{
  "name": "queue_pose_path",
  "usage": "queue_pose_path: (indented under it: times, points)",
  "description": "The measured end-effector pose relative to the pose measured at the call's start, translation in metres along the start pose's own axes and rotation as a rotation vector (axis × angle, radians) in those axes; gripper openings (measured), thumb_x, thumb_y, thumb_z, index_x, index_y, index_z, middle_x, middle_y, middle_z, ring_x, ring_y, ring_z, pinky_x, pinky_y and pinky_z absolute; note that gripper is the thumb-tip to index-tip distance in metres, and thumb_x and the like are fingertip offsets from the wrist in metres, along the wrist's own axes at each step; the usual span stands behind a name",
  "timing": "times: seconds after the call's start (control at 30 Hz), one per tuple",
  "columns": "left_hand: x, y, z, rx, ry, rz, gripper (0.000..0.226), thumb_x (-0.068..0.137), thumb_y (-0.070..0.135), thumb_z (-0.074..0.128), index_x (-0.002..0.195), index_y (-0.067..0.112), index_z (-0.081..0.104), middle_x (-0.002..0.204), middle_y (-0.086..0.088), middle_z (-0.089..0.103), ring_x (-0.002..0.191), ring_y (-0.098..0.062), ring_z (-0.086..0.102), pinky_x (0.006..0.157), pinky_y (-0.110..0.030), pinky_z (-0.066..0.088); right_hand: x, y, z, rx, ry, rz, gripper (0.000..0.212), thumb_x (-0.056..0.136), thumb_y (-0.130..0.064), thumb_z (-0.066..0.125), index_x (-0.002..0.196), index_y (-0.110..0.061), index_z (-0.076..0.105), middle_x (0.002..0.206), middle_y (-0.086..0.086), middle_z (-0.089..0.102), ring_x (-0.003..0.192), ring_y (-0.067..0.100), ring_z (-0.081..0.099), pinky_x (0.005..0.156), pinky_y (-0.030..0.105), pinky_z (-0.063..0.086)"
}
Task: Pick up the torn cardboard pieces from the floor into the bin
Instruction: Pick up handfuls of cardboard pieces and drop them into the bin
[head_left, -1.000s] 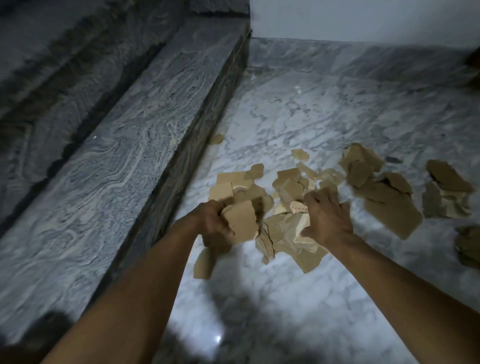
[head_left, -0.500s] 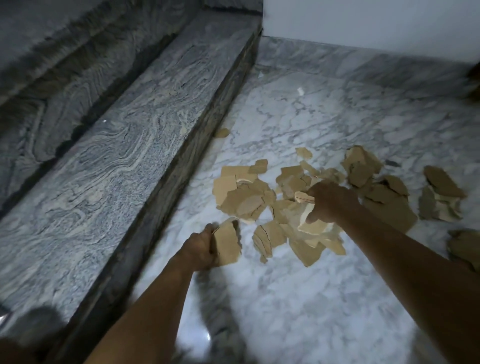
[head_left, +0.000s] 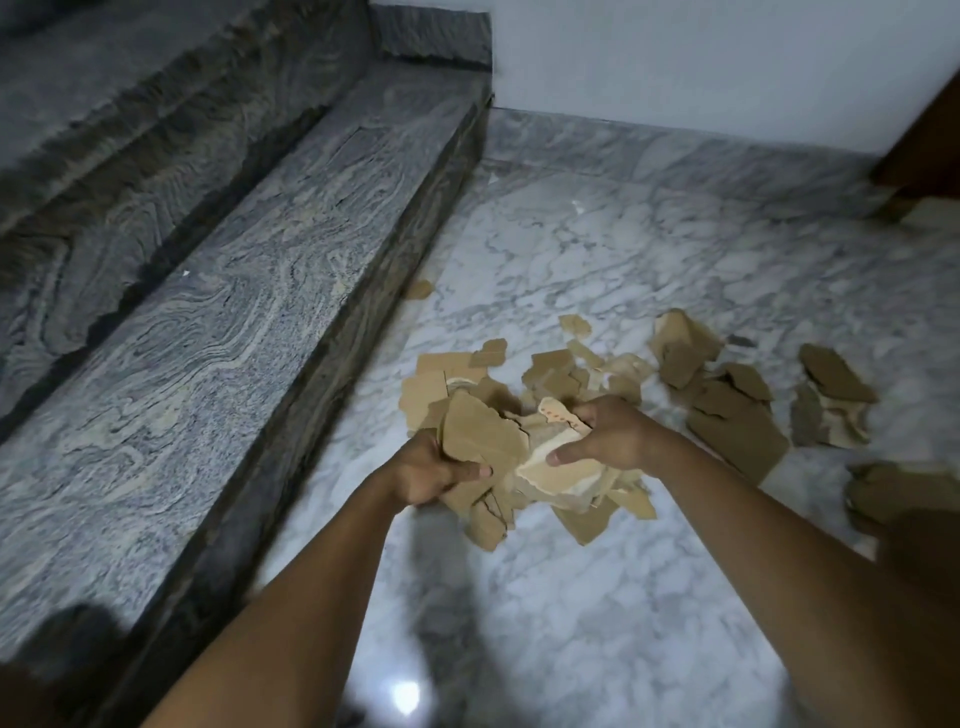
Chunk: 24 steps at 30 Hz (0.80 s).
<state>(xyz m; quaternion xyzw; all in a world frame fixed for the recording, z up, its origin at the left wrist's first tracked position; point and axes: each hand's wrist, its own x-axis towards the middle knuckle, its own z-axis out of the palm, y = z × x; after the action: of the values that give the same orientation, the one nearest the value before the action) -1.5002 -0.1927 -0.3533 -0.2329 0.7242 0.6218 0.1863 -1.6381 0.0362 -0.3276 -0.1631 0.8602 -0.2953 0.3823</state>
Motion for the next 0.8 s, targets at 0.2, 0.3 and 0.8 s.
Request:
queue_pose_path:
  times: [0.2, 0.3, 0.8]
  points:
    - [-0.005, 0.005, -0.005, -0.023, 0.174, 0.080, 0.043, 0.079, 0.002, 0.079, 0.118, 0.006, 0.063, 0.105, -0.010, 0.074, 0.086, -0.016, 0.073, 0.070, -0.029, 0.059, -0.001, 0.021, -0.004, 0.025, -0.057, 0.043, 0.041, 0.064, -0.033, 0.093, 0.095, -0.012, 0.076, 0.090, -0.002, 0.071, 0.097, 0.020, 0.069, 0.074, 0.028, 0.049]
    - [-0.013, 0.008, -0.024, -0.045, 0.260, 0.041, 0.042, 0.079, -0.002, 0.076, 0.119, 0.003, 0.061, 0.102, -0.011, 0.072, 0.075, -0.014, 0.071, 0.056, -0.025, 0.056, 0.000, 0.026, -0.007, -0.104, 0.016, 0.024, 0.043, 0.066, -0.036, 0.092, 0.098, -0.014, 0.073, 0.092, 0.000, 0.071, 0.092, 0.019, 0.067, 0.068, 0.028, 0.045]
    - [-0.042, -0.059, -0.089, 0.373, 0.392, -0.223, 0.070, 0.044, 0.032, 0.085, 0.105, 0.001, 0.072, 0.098, -0.018, 0.072, 0.093, -0.033, 0.067, 0.081, -0.041, 0.056, -0.003, -0.032, 0.150, -0.659, -0.070, -0.035, 0.093, 0.063, -0.057, 0.082, 0.143, -0.028, 0.042, 0.138, 0.008, 0.043, 0.127, 0.032, 0.043, 0.103, 0.044, 0.037]
